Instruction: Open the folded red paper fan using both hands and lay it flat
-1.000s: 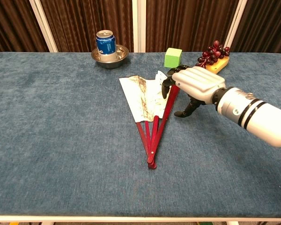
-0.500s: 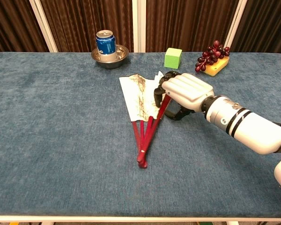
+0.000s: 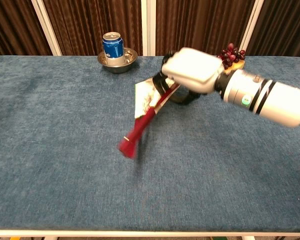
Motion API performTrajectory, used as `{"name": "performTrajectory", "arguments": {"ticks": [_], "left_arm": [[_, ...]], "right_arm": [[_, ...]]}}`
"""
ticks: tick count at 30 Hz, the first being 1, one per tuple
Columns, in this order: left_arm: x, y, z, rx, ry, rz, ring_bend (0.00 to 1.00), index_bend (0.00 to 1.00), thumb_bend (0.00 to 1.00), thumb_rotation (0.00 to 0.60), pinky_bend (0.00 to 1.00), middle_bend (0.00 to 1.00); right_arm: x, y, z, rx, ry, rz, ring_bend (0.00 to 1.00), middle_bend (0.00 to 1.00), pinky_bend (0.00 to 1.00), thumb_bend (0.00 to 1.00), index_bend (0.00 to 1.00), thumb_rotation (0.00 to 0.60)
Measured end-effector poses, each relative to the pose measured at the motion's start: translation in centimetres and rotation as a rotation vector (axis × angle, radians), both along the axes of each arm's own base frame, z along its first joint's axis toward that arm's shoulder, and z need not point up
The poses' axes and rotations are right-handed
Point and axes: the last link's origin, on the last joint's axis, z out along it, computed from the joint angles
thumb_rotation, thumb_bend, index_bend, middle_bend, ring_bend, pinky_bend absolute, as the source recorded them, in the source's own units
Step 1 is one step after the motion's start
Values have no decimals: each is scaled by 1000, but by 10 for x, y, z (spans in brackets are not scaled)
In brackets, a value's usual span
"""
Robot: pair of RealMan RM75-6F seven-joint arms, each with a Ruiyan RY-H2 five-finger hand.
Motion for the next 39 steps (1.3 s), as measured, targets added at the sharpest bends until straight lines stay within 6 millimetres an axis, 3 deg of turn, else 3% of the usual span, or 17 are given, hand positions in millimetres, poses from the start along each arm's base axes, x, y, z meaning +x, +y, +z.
{"name": "performTrajectory", "arguments": {"ticks": [4,8,14,18,25,39], "left_arm": [[24,23,-15,-99,-138,-56,9,118,22,600,66,58],[51,48,-35,-200,-299,-89,78,160,24,600,154,121],[87,78,-73,-356,-535,-86,83,170,24,600,165,134],[111,91,-103,-454,-610,-77,83,193,24,600,165,149],[134,98,-133,-473,-629,-70,172,279,26,600,229,245],[168,107,-163,-406,-757,17,209,356,56,600,286,343]], "right_arm": [[15,-3,25,12,-28,47,348,567,209,929,741,600],[34,-3,57,14,-72,80,348,567,207,929,741,600],[60,-10,106,-21,-141,105,348,567,204,929,742,600],[76,-11,123,-27,-178,111,348,567,205,929,742,600],[100,-10,130,-34,-194,102,343,566,204,929,722,600],[126,-1,108,-7,-178,45,335,566,200,929,693,600]]}}
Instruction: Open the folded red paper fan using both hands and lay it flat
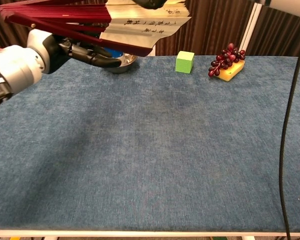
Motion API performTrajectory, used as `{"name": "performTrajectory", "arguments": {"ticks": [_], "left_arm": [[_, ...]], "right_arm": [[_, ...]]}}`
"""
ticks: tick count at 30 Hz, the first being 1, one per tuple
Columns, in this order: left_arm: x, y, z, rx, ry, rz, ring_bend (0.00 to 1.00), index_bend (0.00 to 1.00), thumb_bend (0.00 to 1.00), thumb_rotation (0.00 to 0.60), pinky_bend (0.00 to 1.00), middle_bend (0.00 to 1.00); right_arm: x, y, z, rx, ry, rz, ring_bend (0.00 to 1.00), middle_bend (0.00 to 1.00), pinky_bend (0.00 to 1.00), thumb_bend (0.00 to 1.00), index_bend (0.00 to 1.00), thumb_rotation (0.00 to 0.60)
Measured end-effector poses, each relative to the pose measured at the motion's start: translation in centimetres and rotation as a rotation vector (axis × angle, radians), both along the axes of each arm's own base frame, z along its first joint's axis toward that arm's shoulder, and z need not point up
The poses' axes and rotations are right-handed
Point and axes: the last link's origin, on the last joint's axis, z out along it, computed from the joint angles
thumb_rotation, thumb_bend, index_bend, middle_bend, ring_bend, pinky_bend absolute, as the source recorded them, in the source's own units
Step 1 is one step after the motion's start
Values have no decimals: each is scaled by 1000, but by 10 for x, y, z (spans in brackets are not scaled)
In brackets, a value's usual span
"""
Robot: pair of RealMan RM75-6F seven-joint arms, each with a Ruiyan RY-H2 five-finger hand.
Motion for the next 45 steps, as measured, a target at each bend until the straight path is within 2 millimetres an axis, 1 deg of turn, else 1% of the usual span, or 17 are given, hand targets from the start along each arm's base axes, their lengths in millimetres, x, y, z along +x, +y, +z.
{"name": "performTrajectory", "arguments": {"ticks": [4,7,10,16,18,25,30,34,38,41,45], "left_arm": [[6,1,-4,-4,-59,29,214,401,69,600,291,373],[9,2,-7,2,-99,48,257,463,131,600,335,421],[12,3,-11,10,-134,68,320,538,214,600,364,486],[15,5,-20,17,-216,127,413,645,280,600,401,588],[14,6,-22,21,-244,150,428,664,294,600,401,604],[7,6,-27,1,-314,210,436,680,303,600,406,618],[2,6,-29,20,-328,237,511,760,357,600,448,693],[-3,6,-29,33,-286,226,527,780,385,600,452,713],[-12,7,-25,61,-186,201,540,783,388,600,458,717],[-22,9,-18,96,-97,187,540,784,388,600,474,717],[-34,12,-5,161,64,152,540,784,386,600,479,716]], "right_arm": [[3,2,-6,5,2,-18,335,566,193,929,689,600],[5,3,-10,10,-5,-32,335,566,187,929,688,600],[7,4,-13,15,-14,-43,335,566,183,929,687,600],[9,4,-14,9,-40,-59,339,566,176,929,683,600],[10,4,-13,3,-45,-63,339,566,176,929,683,600],[9,3,-11,-6,-49,-74,339,566,174,929,683,600],[8,3,-9,-13,-53,-74,339,566,172,929,682,600],[5,3,-4,-24,-56,-73,341,566,172,929,682,600],[-2,7,5,-45,-56,-59,344,566,173,929,682,600],[-11,10,14,-61,-60,-50,347,566,172,929,682,600],[-24,14,29,-87,-75,-49,348,566,171,929,682,600]]}}
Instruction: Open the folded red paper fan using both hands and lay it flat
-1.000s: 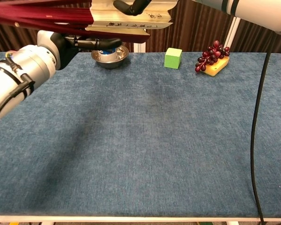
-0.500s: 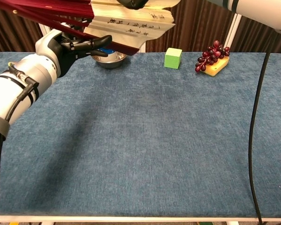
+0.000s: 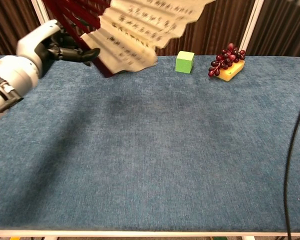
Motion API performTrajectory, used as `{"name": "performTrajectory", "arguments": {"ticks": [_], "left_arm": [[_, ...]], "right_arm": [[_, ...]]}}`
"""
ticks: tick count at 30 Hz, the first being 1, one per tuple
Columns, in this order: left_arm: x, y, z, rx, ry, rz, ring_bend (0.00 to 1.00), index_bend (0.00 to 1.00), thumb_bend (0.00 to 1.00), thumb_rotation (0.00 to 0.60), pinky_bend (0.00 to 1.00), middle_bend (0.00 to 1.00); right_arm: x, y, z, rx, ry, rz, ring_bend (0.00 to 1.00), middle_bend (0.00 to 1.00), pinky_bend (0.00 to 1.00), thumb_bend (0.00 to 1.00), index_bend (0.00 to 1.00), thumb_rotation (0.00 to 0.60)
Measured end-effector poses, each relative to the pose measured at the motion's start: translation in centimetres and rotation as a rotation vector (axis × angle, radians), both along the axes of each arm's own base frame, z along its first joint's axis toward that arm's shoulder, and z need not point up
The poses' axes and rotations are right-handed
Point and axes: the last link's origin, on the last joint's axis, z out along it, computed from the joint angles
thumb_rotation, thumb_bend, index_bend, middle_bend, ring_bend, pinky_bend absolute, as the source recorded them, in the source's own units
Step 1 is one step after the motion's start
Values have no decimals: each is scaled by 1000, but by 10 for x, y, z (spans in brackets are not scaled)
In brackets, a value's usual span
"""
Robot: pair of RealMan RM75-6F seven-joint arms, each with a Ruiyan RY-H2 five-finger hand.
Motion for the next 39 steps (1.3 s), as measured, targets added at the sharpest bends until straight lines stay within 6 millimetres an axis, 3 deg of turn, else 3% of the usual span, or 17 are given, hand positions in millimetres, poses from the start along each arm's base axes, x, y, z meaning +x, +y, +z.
{"name": "performTrajectory", "arguments": {"ticks": [8,16,31,36,39], "left_arm": [[-18,1,28,122,379,-48,540,779,384,600,479,707],[-24,-6,45,271,720,-77,540,764,387,600,484,697],[-19,-22,38,319,863,-129,538,742,387,600,484,682],[-21,-25,26,337,927,-159,534,687,354,600,483,663],[-23,-25,17,353,968,-168,511,611,305,600,481,619]], "right_arm": [[-28,18,25,-40,17,18,355,566,166,929,682,600],[-50,38,27,-52,57,26,355,566,151,929,682,600],[-73,53,20,-44,75,1,344,566,132,925,677,600],[-89,53,14,-47,76,-27,323,540,104,858,629,600],[-101,51,9,-55,77,-47,292,502,78,727,563,600]]}}
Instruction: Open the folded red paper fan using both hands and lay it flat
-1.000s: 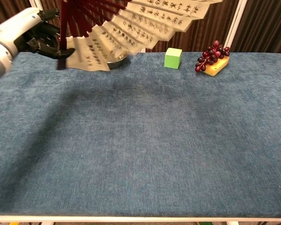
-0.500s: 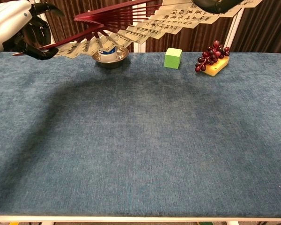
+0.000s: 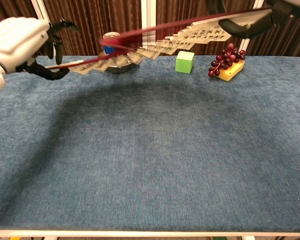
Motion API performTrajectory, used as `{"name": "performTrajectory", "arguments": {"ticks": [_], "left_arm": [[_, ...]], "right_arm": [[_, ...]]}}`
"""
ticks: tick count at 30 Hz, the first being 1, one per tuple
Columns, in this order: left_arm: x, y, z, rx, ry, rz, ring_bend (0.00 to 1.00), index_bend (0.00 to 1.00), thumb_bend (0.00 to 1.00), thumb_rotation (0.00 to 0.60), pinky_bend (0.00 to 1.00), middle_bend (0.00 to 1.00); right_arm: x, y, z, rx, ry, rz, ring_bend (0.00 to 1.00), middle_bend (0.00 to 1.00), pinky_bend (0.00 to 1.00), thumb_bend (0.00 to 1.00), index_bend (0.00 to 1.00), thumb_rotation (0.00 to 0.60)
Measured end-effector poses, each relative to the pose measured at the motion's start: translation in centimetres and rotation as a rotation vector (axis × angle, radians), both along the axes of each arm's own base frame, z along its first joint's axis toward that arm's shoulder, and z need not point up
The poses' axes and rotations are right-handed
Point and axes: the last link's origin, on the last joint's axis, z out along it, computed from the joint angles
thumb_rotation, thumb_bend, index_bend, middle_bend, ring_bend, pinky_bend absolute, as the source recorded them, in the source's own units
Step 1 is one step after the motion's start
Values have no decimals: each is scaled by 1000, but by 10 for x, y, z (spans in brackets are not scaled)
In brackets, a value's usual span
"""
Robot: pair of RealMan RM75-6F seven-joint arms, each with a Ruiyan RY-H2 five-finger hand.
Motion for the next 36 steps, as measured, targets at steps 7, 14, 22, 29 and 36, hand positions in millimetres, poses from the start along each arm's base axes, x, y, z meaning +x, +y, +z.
{"name": "performTrajectory", "arguments": {"ticks": [7,14,22,29,36], "left_arm": [[-2,-1,-27,2,106,-13,331,350,211,600,405,418],[-3,-7,-41,-26,186,-1,36,86,1,600,145,103],[4,-18,-36,-73,154,2,0,10,0,600,110,21],[12,-30,-12,-155,132,16,0,9,0,600,106,15],[-14,-25,38,-154,-44,104,0,38,0,600,107,42]], "right_arm": [[-33,-2,-20,16,-6,-71,129,318,1,286,223,600],[-71,5,-35,50,-1,-202,0,52,0,2,0,600],[-92,16,-30,90,56,-314,0,0,0,0,0,600],[-112,29,-11,110,108,-437,0,30,0,3,0,600],[-138,38,27,53,-5,-541,29,181,7,226,83,600]]}}
